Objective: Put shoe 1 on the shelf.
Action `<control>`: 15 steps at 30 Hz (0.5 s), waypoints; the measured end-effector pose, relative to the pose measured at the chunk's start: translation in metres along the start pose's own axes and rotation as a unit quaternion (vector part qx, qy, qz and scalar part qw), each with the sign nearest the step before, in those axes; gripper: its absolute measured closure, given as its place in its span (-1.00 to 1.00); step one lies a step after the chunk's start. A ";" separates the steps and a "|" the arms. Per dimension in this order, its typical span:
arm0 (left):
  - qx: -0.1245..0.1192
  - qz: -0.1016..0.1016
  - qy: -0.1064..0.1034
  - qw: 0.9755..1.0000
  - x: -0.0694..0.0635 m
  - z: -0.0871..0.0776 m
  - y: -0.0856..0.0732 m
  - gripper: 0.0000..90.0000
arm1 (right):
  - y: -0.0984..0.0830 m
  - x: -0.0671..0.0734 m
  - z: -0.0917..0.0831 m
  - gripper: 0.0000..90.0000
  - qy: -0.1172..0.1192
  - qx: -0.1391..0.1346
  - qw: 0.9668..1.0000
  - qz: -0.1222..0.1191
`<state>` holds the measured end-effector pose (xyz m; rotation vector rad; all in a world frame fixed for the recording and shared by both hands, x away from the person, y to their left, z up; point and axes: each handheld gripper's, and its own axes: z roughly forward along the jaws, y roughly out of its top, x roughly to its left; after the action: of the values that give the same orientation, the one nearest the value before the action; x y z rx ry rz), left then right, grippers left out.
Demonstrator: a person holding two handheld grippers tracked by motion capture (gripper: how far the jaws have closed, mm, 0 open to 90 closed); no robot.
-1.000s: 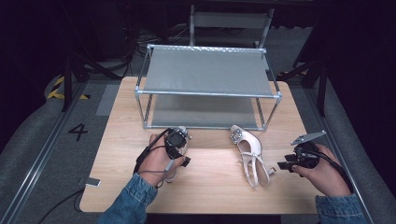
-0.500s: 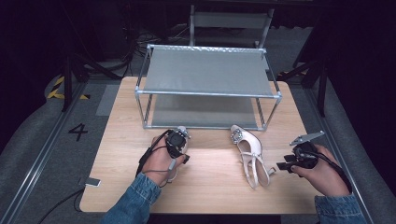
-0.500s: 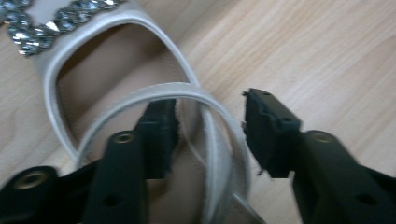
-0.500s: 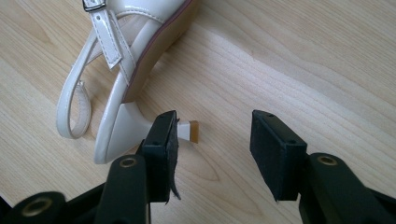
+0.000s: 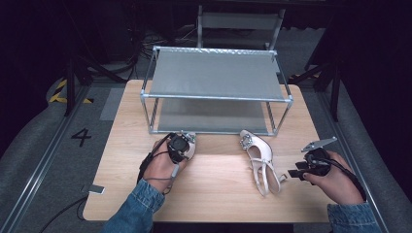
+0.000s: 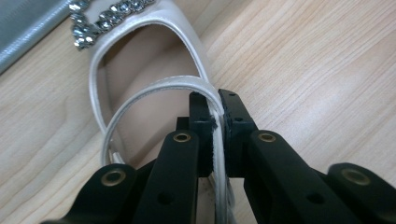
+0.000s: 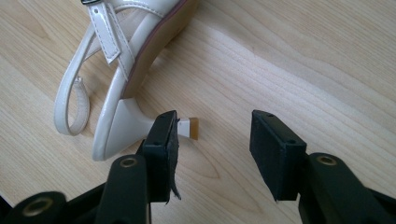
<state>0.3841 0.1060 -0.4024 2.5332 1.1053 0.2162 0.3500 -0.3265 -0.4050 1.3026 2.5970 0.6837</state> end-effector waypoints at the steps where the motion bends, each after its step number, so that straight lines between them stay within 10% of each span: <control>1: -0.002 0.001 0.003 1.000 0.001 -0.003 0.001 0.90 | -0.001 0.000 0.000 0.18 -0.001 0.001 1.000 0.001; 15: -0.037 0.020 0.002 0.999 0.009 -0.019 0.028 0.89 | -0.009 0.003 -0.005 0.17 0.003 -0.001 1.000 0.007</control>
<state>0.4038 0.0996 -0.3740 2.4919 1.0292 0.2694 0.3402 -0.3308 -0.4045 1.3219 2.5934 0.6941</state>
